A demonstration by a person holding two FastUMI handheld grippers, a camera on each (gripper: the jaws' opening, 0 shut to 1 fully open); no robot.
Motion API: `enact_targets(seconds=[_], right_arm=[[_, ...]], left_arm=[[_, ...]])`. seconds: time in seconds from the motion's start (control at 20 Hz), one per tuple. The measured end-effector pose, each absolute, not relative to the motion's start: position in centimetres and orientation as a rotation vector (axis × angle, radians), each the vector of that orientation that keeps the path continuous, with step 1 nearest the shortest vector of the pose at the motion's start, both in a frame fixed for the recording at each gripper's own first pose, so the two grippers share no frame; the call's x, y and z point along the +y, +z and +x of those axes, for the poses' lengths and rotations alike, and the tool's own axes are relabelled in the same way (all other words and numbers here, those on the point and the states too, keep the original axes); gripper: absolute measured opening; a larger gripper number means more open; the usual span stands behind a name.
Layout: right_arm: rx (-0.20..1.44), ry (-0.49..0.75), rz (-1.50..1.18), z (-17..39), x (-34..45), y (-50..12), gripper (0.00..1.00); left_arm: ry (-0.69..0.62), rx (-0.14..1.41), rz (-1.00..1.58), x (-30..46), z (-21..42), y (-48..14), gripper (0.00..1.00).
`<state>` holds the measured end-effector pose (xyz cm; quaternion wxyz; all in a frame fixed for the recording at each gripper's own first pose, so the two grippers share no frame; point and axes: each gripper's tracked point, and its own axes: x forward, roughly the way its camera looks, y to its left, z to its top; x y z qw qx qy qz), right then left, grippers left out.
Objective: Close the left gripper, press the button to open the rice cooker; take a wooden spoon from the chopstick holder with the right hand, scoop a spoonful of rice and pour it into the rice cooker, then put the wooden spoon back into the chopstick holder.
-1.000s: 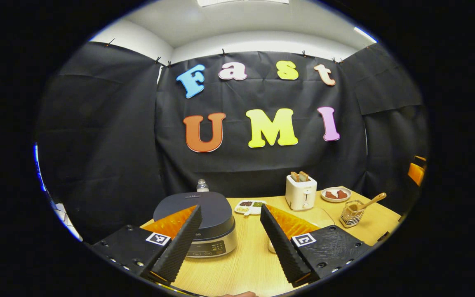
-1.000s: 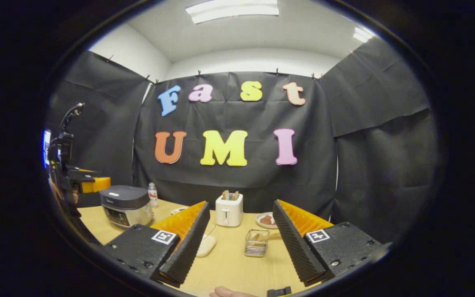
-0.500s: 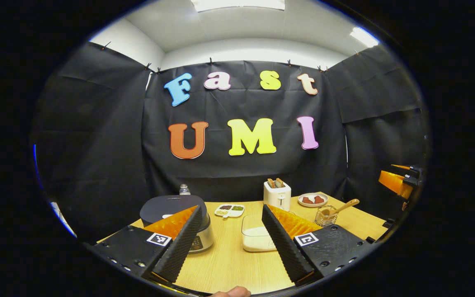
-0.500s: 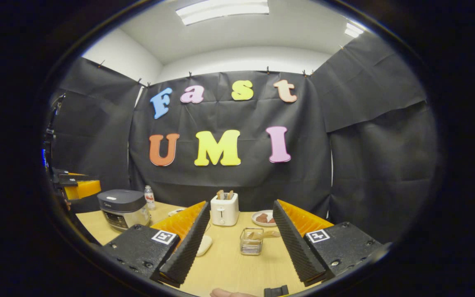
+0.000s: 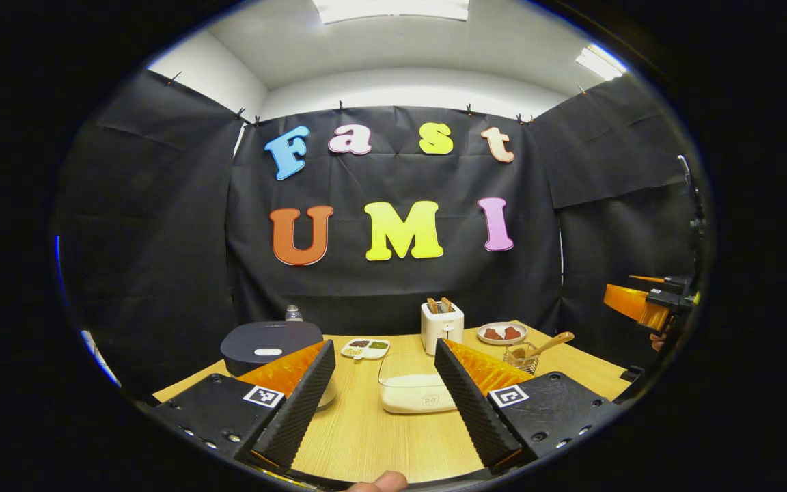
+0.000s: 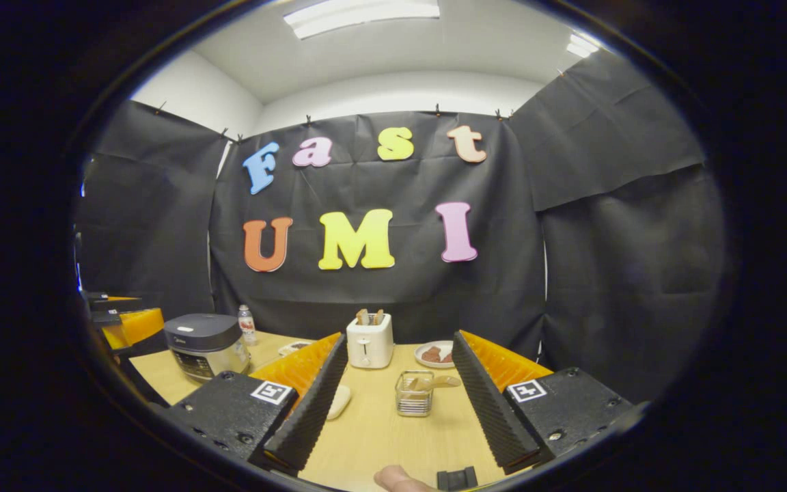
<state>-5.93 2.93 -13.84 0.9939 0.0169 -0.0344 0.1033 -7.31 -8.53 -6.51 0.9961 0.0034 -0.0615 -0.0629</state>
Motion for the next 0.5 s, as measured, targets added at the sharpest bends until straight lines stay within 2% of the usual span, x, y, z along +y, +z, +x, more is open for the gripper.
enact_targets(seconds=[0.5], right_arm=[[-0.101,0.194,0.056,-6.2,1.7,-13.5,1.0]], left_arm=[[-0.149,-0.154,0.056,-10.4,-8.4,-6.1,0.94]])
